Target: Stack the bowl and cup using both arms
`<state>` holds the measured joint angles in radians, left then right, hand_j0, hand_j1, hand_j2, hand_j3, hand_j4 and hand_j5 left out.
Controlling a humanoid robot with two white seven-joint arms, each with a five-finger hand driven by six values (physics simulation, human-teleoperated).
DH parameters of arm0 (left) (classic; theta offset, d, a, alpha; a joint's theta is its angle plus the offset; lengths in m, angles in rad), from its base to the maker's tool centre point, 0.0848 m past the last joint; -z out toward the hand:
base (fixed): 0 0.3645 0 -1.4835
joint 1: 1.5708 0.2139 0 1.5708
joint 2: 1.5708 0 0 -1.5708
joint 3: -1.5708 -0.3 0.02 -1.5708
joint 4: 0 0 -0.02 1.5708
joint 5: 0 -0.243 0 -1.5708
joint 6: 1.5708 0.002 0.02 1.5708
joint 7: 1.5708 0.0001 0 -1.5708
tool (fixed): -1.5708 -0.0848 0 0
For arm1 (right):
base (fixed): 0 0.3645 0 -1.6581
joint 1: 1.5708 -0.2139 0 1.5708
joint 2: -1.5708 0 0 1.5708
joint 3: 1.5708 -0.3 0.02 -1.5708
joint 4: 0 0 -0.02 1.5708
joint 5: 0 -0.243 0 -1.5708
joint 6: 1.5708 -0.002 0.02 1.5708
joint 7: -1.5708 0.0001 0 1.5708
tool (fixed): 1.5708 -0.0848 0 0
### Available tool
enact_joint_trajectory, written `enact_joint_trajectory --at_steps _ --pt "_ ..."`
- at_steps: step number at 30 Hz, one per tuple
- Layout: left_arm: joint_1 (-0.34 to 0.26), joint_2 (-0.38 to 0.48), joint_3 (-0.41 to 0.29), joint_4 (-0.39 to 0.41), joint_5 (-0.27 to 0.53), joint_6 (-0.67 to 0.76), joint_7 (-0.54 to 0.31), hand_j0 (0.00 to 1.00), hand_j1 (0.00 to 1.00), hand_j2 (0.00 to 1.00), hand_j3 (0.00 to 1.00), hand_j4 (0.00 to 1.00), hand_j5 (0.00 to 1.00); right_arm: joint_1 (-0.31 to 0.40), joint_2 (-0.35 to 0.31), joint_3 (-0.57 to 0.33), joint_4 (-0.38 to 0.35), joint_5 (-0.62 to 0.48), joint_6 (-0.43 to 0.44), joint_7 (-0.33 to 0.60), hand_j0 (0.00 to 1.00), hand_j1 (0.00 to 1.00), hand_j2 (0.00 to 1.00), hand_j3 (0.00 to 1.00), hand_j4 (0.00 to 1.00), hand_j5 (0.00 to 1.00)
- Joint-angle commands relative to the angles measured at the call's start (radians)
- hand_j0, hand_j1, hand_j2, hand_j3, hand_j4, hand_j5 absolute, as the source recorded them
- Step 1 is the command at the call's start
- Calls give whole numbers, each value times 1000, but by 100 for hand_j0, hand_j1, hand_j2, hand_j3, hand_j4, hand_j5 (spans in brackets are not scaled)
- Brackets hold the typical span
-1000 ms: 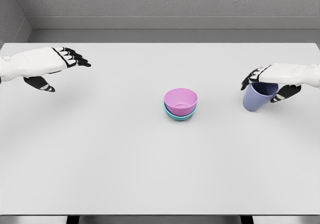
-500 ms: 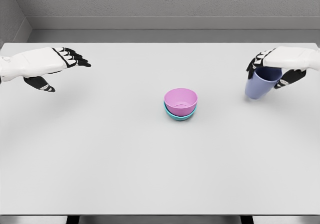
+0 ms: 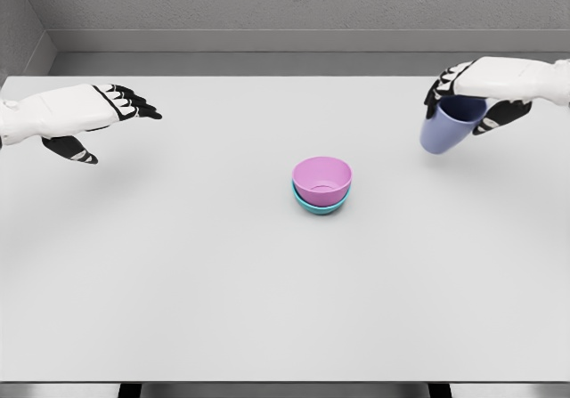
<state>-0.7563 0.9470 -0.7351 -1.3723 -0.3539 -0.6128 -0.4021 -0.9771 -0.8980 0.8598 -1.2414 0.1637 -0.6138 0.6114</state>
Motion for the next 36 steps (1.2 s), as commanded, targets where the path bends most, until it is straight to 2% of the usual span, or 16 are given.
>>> enact_joint_trajectory --at_steps 1,11,13,19,24,31,36 --pt "0 1 0 -1 6 2 0 100 100 100 100 100 100 -2 14 1 -6 -6 3 0 59 59 59 59 59 59" --pt "0 1 0 -1 6 2 0 100 100 100 100 100 100 -32 67 2 -20 -4 3 0 59 59 59 59 59 59" --pt "0 3 0 -1 6 2 0 100 100 100 100 100 100 -38 68 2 -58 -4 3 0 59 59 59 59 59 59" --pt "0 3 0 -1 6 2 0 100 100 100 100 100 100 -51 102 5 -66 -4 3 0 59 59 59 59 59 59" --pt "0 3 0 -1 6 2 0 100 100 100 100 100 100 -63 111 5 -101 -3 3 0 59 59 59 59 59 59" --pt "0 3 0 -1 6 2 0 100 100 100 100 100 100 -63 128 10 -266 -1 3 0 60 60 60 60 60 60" --pt "0 3 0 -1 6 2 0 100 100 100 100 100 100 -61 151 28 -289 2 3 0 60 60 60 60 60 60"
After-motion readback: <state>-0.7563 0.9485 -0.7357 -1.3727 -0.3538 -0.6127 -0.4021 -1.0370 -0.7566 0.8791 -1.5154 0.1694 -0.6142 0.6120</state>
